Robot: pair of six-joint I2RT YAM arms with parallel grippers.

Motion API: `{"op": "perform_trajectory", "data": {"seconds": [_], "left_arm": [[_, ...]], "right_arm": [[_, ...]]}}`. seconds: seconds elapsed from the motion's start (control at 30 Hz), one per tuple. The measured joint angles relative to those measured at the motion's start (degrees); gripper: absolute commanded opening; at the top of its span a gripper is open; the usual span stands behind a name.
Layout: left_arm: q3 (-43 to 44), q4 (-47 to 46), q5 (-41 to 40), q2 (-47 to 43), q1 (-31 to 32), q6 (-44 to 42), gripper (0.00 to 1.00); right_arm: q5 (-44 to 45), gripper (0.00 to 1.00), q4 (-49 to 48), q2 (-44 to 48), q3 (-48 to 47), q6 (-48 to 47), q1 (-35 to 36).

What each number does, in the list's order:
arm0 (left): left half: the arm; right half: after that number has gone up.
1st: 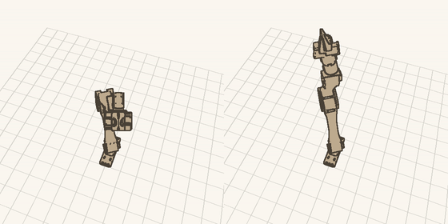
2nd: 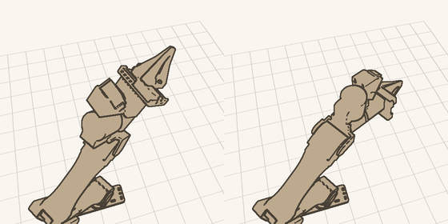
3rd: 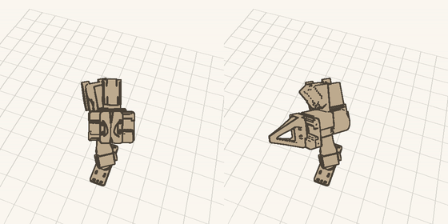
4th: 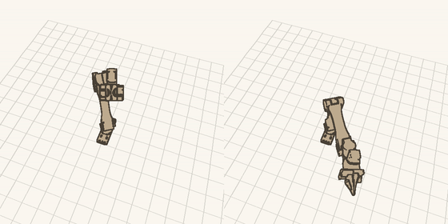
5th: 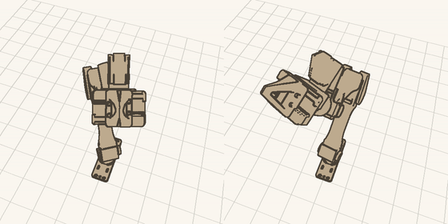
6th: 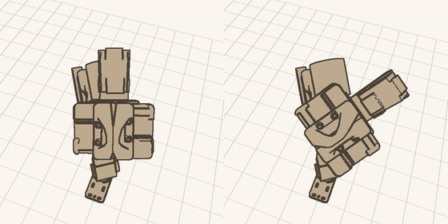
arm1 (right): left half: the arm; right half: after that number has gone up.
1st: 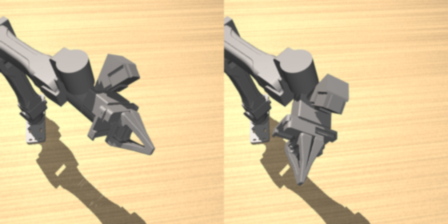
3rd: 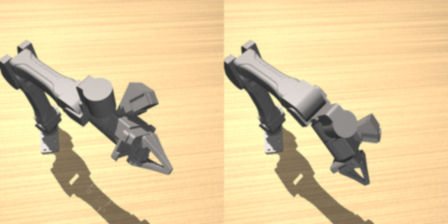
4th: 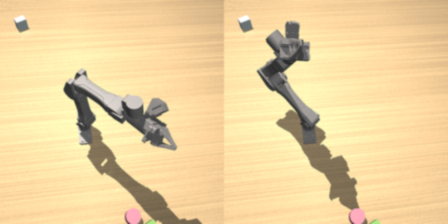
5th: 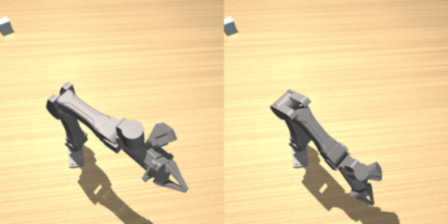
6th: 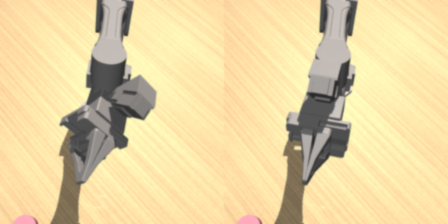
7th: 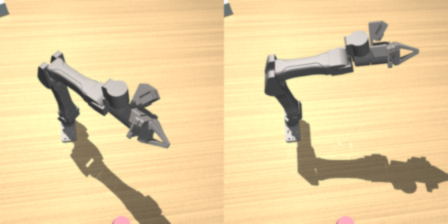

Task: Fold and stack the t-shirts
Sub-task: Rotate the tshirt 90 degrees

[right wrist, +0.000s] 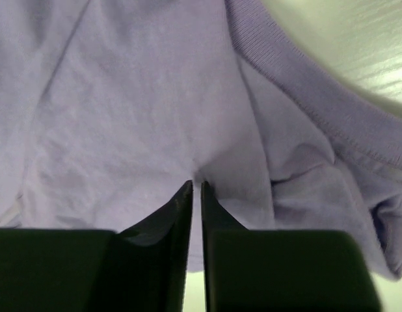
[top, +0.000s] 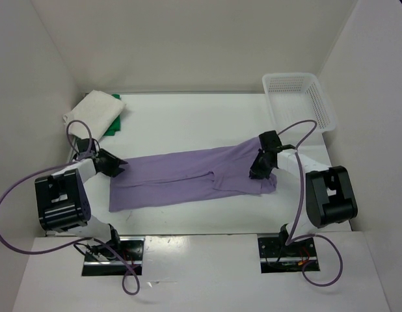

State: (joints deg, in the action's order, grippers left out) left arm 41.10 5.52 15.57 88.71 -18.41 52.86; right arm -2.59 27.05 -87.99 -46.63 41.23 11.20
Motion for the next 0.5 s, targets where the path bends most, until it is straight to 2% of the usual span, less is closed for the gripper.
{"op": "perform_trajectory", "data": {"seconds": [0.1, 0.17, 0.2, 0.23, 0.37, 0.5], "left_arm": [[0.2, 0.2, 1.4, -2.5, 0.3, 0.4, 0.42], [2.0, 1.0, 1.5, -4.9, 2.2, 0.2, 0.40], [3.4, 0.9, 1.4, -5.8, 3.8, -0.2, 0.37], [5.0, 0.8, 1.5, -6.4, 5.7, -0.4, 0.36], [9.7, -1.0, 1.6, -7.1, 14.6, -3.4, 0.32], [10.3, -0.6, 2.5, -5.8, 20.7, -6.3, 0.32]], "right_arm": [[-1.2, 0.22, 1.8, 1.0, -2.0, -0.6, 0.1], [-1.7, 0.14, 1.9, 1.1, -4.9, -1.2, 0.4], [-2.3, 0.05, 1.6, 0.9, -6.5, -1.5, 0.6], [-2.9, 0.01, 1.1, 0.7, -8.0, -1.8, 0.8], [-4.2, 0.00, -2.6, -4.1, -13.2, -2.8, 1.8], [-4.1, 0.00, -4.4, -13.3, -16.5, -3.6, 1.9]]}}
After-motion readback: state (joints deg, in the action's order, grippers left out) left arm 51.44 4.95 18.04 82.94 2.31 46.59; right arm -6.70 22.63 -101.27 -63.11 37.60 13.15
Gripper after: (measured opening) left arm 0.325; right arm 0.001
